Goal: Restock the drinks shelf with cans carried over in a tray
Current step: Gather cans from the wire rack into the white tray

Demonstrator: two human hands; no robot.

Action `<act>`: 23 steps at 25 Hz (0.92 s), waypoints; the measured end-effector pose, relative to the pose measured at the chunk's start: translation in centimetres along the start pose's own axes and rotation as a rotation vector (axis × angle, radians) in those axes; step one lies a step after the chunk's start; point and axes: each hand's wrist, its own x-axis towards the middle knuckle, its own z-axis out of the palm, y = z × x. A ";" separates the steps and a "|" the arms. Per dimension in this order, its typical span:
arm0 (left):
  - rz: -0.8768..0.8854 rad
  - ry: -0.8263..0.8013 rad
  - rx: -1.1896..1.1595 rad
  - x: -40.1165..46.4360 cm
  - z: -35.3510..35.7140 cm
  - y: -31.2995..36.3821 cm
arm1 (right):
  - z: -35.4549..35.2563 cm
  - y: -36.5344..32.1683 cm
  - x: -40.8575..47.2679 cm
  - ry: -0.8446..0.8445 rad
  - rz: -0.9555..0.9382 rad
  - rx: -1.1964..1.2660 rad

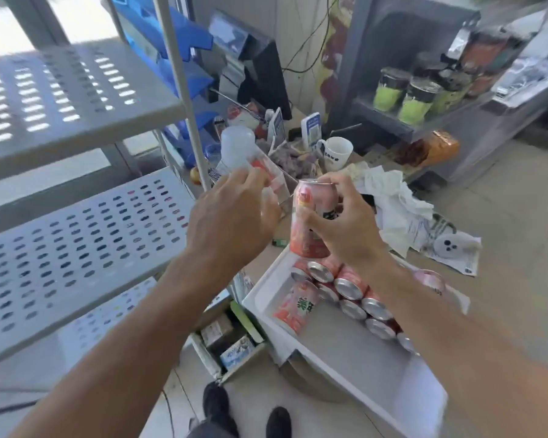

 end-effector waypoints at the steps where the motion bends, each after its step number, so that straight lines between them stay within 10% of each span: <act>1: 0.008 -0.027 -0.013 -0.5 0.9 0.7 | -0.4 1.4 -1.2 -0.012 0.061 -0.001; 23: 0.027 -0.242 -0.025 -3.8 7.0 3.0 | 6.7 15.8 -11.5 0.070 0.999 0.244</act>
